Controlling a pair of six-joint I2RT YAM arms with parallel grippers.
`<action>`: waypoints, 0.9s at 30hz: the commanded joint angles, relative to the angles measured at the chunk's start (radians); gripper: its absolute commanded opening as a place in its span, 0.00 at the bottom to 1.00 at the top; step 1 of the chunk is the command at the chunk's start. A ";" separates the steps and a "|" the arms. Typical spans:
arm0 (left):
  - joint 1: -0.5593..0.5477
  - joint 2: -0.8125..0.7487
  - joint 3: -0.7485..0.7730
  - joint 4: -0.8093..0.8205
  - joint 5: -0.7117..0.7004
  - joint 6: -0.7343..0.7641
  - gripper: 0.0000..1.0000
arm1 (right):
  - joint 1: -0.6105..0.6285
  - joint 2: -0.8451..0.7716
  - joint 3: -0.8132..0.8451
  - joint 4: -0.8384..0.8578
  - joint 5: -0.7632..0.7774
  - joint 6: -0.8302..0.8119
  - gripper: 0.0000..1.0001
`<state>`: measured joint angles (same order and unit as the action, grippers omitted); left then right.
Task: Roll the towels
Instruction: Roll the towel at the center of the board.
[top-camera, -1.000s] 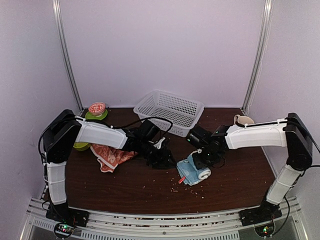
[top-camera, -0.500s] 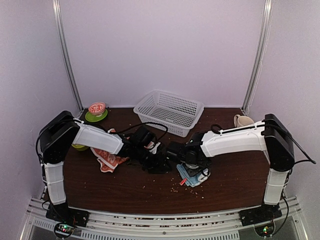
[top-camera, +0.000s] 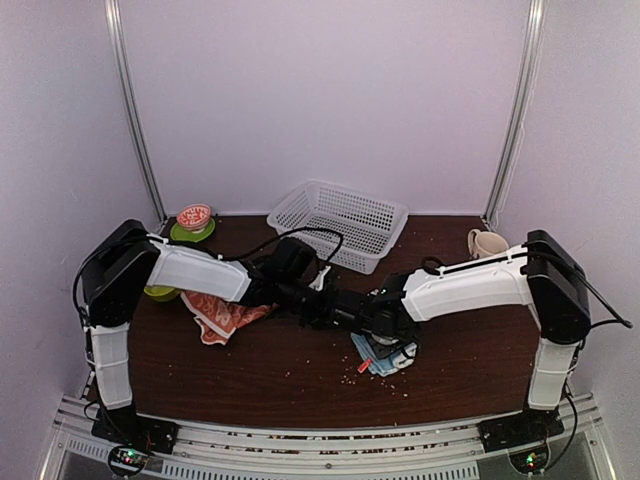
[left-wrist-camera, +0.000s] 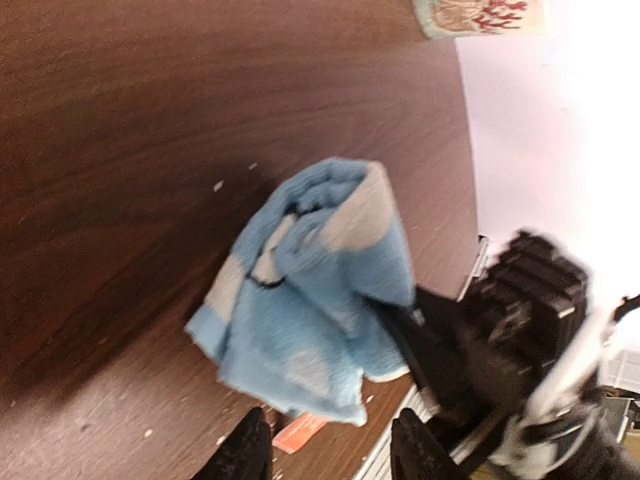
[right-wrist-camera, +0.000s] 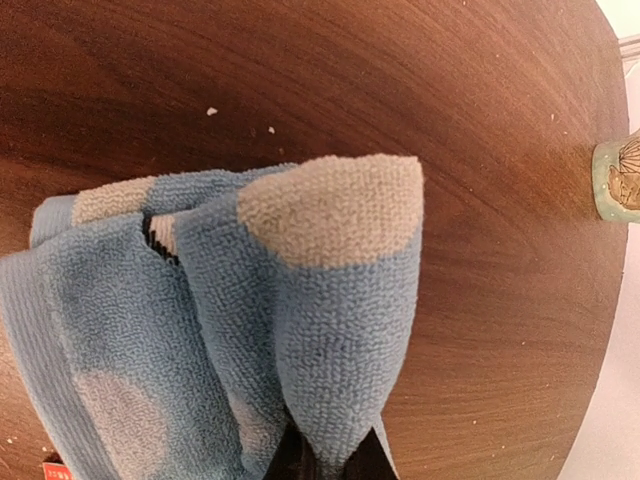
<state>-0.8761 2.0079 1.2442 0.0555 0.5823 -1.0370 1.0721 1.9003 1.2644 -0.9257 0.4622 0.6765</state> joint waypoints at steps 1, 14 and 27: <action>0.001 0.047 0.052 0.128 0.055 -0.065 0.40 | 0.005 -0.023 -0.032 0.045 -0.034 0.014 0.00; -0.009 0.216 0.141 0.275 0.127 -0.193 0.30 | -0.003 -0.055 -0.069 0.114 -0.059 0.000 0.00; -0.019 0.255 0.156 0.247 0.118 -0.185 0.24 | -0.013 -0.111 -0.094 0.182 -0.122 -0.023 0.05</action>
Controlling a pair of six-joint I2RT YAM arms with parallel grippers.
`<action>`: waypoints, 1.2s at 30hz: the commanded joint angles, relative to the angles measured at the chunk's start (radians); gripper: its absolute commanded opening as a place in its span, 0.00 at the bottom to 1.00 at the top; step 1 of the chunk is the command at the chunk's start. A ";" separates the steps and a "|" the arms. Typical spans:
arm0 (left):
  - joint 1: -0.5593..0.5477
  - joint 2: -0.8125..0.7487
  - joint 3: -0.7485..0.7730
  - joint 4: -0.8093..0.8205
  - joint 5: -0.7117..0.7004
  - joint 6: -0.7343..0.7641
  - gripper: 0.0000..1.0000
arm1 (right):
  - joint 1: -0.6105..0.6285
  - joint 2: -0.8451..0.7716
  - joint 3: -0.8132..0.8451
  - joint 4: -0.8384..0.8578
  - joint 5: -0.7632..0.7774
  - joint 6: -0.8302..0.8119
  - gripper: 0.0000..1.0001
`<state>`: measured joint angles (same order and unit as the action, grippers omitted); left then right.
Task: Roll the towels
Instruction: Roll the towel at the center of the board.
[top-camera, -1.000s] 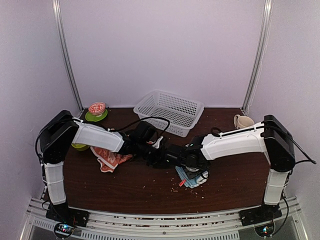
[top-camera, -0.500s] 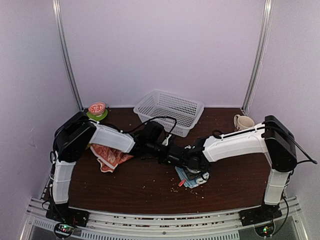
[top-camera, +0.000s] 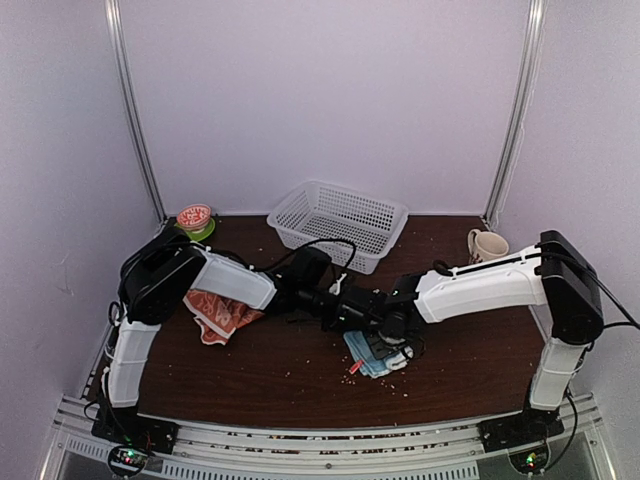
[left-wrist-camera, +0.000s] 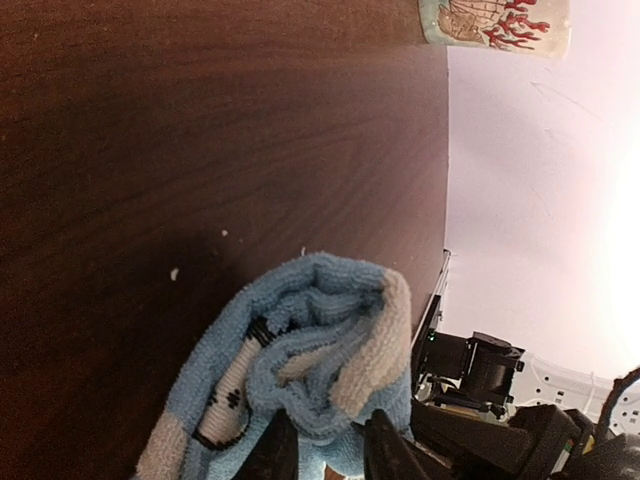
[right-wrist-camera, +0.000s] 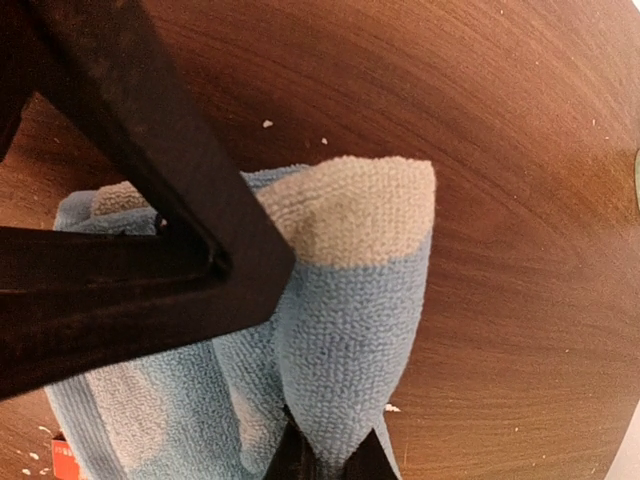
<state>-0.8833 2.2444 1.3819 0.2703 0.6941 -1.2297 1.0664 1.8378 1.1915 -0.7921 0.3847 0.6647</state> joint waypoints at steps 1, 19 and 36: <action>-0.012 0.016 0.015 0.020 -0.001 0.015 0.24 | -0.010 -0.057 -0.027 0.055 -0.054 -0.011 0.06; -0.013 -0.044 -0.055 -0.070 -0.061 0.085 0.19 | -0.069 -0.183 -0.126 0.209 -0.230 0.022 0.22; -0.013 -0.188 -0.133 -0.195 -0.098 0.174 0.22 | -0.069 -0.144 -0.087 0.148 -0.182 0.005 0.09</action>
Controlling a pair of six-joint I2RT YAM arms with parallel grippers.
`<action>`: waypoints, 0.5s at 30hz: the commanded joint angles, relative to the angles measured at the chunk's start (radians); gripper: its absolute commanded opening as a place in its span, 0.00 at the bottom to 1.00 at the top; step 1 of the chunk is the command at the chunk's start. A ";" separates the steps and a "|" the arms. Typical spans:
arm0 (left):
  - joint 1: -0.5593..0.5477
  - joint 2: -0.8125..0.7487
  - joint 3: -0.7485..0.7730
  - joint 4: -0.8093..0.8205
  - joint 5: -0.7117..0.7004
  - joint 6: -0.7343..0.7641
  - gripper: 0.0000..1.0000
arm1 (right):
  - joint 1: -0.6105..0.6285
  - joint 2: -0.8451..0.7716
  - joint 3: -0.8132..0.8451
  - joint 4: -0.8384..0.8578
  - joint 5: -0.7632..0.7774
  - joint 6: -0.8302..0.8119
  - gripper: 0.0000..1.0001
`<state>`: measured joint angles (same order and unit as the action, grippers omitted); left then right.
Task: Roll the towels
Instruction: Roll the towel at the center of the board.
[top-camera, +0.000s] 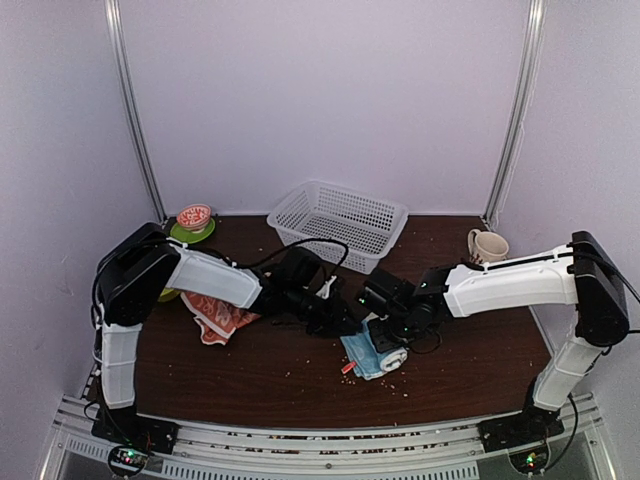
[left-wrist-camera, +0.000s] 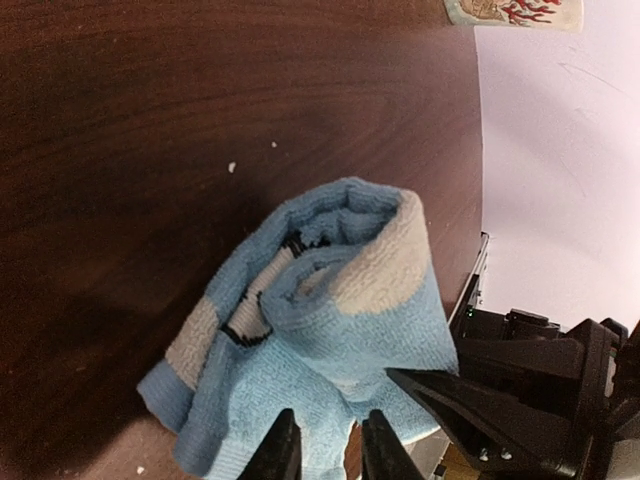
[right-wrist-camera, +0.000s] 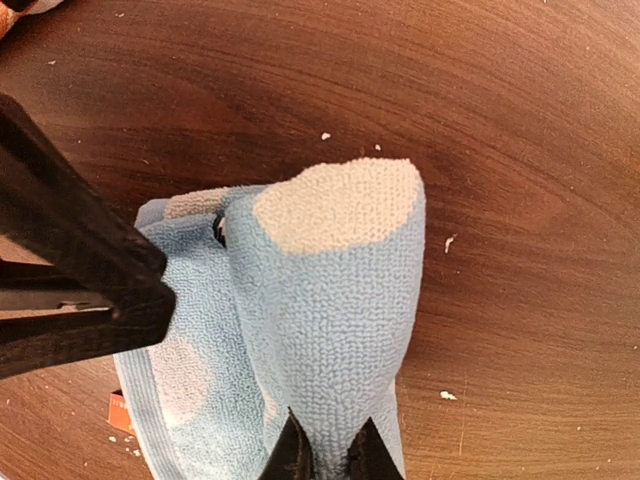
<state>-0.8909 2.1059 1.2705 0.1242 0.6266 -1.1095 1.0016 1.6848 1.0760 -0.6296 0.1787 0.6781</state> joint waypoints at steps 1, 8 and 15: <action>-0.005 -0.050 -0.021 -0.066 -0.040 0.068 0.22 | -0.004 0.011 0.028 -0.015 0.023 -0.009 0.09; -0.005 0.007 -0.004 -0.104 -0.059 0.082 0.19 | -0.003 0.014 0.034 -0.018 0.018 -0.010 0.10; -0.005 0.032 0.005 -0.129 -0.080 0.095 0.17 | 0.003 0.003 0.040 -0.015 0.008 -0.013 0.16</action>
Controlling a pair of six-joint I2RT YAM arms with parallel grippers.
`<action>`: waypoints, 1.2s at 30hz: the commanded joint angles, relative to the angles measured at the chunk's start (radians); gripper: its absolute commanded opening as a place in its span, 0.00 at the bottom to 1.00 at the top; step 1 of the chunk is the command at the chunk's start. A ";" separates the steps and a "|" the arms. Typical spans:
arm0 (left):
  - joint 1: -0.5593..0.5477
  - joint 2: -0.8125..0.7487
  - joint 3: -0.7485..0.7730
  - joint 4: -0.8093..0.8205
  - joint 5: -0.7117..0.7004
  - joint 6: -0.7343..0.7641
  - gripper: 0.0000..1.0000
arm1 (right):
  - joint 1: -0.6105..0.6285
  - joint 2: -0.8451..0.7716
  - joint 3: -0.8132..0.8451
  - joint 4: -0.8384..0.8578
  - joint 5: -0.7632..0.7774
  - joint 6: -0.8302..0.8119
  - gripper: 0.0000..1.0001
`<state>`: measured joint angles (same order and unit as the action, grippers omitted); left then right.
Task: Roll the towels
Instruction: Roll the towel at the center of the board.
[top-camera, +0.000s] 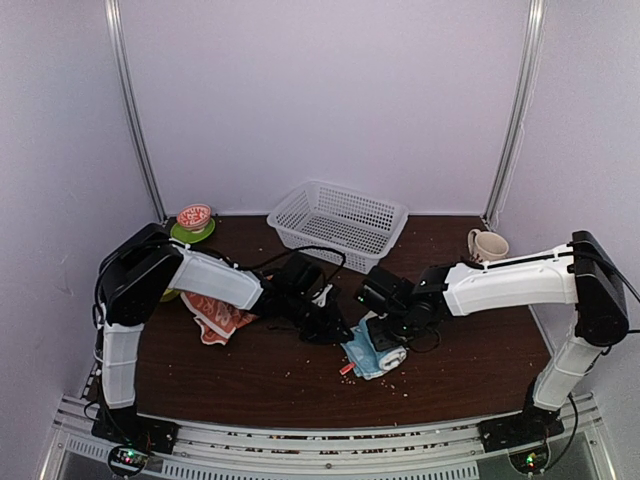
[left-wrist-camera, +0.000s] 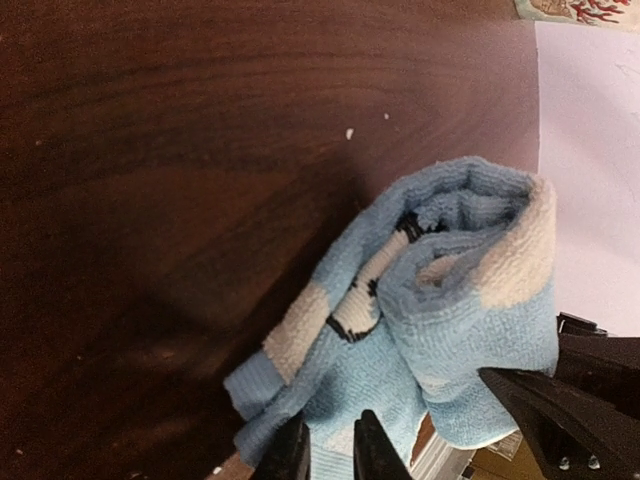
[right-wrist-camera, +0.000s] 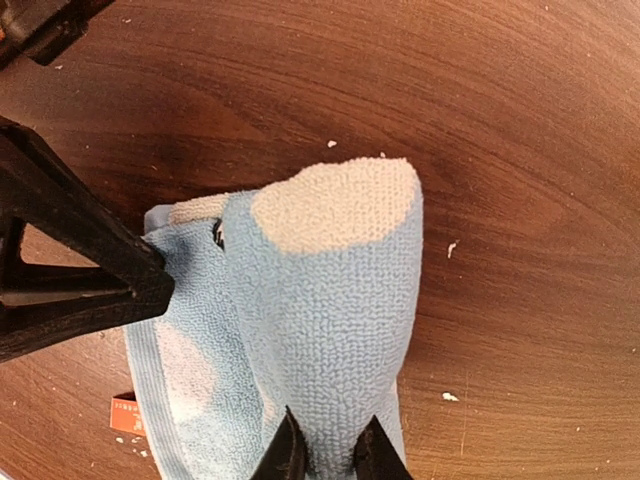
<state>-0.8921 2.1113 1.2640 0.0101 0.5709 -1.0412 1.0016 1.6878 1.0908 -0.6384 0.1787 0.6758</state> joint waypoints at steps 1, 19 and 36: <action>-0.004 0.029 0.013 -0.016 -0.026 0.028 0.17 | 0.004 0.002 0.026 -0.007 0.007 -0.011 0.17; -0.004 0.051 0.037 -0.047 -0.037 0.037 0.14 | 0.022 0.015 0.066 -0.055 0.054 -0.030 0.17; -0.004 0.036 0.038 -0.052 -0.027 0.045 0.13 | 0.037 0.106 0.125 -0.223 0.227 -0.035 0.00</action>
<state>-0.8921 2.1292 1.2877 -0.0181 0.5613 -1.0168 1.0321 1.7851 1.1961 -0.8043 0.3336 0.6456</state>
